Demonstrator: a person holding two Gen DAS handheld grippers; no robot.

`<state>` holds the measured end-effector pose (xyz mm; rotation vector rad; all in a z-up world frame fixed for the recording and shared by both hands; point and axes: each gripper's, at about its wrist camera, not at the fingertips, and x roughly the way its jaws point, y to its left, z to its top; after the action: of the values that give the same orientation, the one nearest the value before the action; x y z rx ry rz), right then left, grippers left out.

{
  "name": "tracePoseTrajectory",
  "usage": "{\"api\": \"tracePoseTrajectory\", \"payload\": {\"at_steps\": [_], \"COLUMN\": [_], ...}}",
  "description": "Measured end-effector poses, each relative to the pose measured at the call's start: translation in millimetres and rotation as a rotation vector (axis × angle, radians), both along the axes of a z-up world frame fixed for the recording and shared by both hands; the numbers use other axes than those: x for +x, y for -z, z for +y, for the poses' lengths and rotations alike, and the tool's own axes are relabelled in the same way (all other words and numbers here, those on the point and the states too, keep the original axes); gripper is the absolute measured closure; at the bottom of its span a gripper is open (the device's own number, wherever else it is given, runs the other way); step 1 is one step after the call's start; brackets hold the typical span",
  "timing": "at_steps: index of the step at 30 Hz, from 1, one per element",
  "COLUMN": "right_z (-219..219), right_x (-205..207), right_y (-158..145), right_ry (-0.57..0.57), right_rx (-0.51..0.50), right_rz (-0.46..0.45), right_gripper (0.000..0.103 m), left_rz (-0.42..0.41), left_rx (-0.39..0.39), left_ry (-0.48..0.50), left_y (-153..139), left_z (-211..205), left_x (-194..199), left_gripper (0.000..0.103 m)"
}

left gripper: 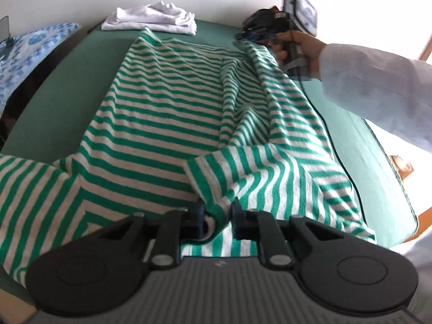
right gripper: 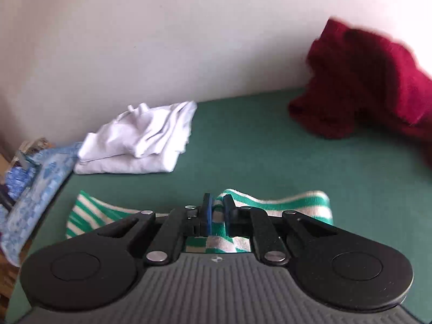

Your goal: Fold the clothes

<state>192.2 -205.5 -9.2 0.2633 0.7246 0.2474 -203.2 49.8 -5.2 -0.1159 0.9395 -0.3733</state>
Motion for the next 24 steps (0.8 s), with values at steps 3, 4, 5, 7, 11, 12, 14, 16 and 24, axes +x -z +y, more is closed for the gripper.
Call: {"api": "tracePoseTrajectory", "payload": {"at_steps": [3, 4, 5, 7, 11, 12, 14, 16, 24], "right_z": [1, -2, -10, -29, -55, -56, -53, -45, -43], "right_x": [2, -1, -6, -21, -54, -56, -48, -38, -21], "right_y": [17, 14, 9, -6, -27, -24, -13, 1, 1], "right_ry": [-0.006, -0.006, 0.0, 0.009, 0.001, -0.013, -0.009, 0.012, 0.142], "right_rx": [-0.066, -0.062, -0.023, 0.074, 0.071, 0.049, -0.028, -0.093, -0.298], "right_rz": [0.005, -0.007, -0.006, -0.031, -0.028, -0.003, 0.058, 0.079, -0.074], "right_gripper": [0.093, 0.078, 0.064, 0.061, 0.069, 0.071, 0.073, 0.081, 0.076], "left_rz": [0.022, 0.015, 0.005, -0.016, -0.012, -0.012, -0.013, -0.01, -0.019], "left_rx": [0.04, 0.049, 0.054, 0.064, 0.099, 0.099, 0.099, 0.105, 0.108], "left_ry": [0.01, 0.013, 0.016, 0.03, 0.067, 0.073, 0.085, 0.096, 0.1], "left_y": [8, 6, 4, 2, 8, 8, 8, 7, 12], "left_z": [-4, -5, -6, -6, -5, -5, -4, -3, -1], "left_x": [3, 4, 5, 5, 5, 5, 5, 5, 11], "left_gripper": [0.088, 0.088, 0.088, 0.084, 0.081, 0.081, 0.08, 0.079, 0.075]}}
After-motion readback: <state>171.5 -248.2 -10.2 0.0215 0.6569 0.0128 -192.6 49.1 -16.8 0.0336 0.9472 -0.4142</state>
